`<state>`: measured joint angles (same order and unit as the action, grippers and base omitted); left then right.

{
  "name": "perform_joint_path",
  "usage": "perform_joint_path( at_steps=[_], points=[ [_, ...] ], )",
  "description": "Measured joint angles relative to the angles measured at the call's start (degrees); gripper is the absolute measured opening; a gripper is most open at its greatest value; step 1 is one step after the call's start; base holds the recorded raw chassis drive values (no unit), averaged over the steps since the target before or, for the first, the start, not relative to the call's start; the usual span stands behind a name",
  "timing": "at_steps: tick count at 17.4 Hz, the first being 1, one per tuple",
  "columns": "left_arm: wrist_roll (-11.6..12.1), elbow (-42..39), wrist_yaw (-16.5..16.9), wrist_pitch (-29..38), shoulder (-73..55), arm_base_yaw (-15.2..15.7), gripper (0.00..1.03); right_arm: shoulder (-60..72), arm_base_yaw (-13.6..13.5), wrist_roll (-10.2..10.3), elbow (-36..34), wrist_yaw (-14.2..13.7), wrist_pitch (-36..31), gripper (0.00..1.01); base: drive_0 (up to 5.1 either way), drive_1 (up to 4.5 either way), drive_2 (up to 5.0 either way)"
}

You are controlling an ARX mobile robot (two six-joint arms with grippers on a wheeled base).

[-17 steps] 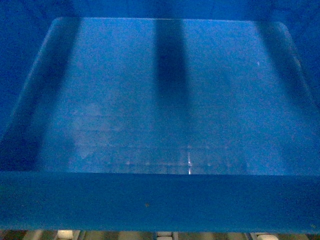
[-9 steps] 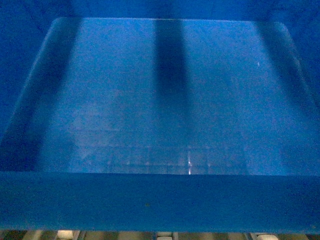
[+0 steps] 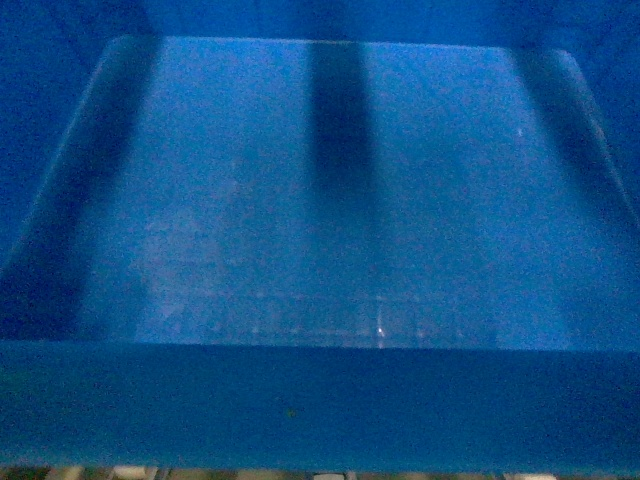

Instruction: Place box next to blue box on left shelf

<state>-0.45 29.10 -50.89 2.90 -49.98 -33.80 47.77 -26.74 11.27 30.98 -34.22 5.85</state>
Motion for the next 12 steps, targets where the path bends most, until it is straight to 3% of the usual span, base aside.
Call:
perform_joint_path(
  at_steps=[1, 2, 4, 8, 12],
  points=[
    [-0.87, 0.0, -0.31, -2.16, -0.26, 0.0, 0.34, 0.57, -0.44, 0.24, 1.14, -2.08, 3.19, 0.1, 0.0, 0.0, 0.0],
    [-2.14, 0.02, -0.02, -4.09, -0.61, 0.0, 0.34, 1.79, -0.28, 0.98, 2.38, -1.75, 5.99, 0.11, 0.0, 0.0, 0.0],
    [-5.11, 1.09, 1.4, -8.22, -2.6, 0.74, 0.34, 5.16, 2.12, 1.25, 4.85, 1.88, 8.96, 0.11, 0.0, 0.0, 0.0],
    [-10.56, 4.87, 8.2, -12.35, -10.62, 6.34, 0.33, 16.52, 8.35, -2.43, 8.26, 9.49, 4.39, 0.11, 0.0, 0.0, 0.0],
    [-11.58, 7.08, 13.25, -11.47, -18.73, 8.72, 0.32, 25.77, 12.22, -2.32, 8.35, 14.16, 1.62, 0.11, 0.0, 0.0, 0.0]
  ],
)
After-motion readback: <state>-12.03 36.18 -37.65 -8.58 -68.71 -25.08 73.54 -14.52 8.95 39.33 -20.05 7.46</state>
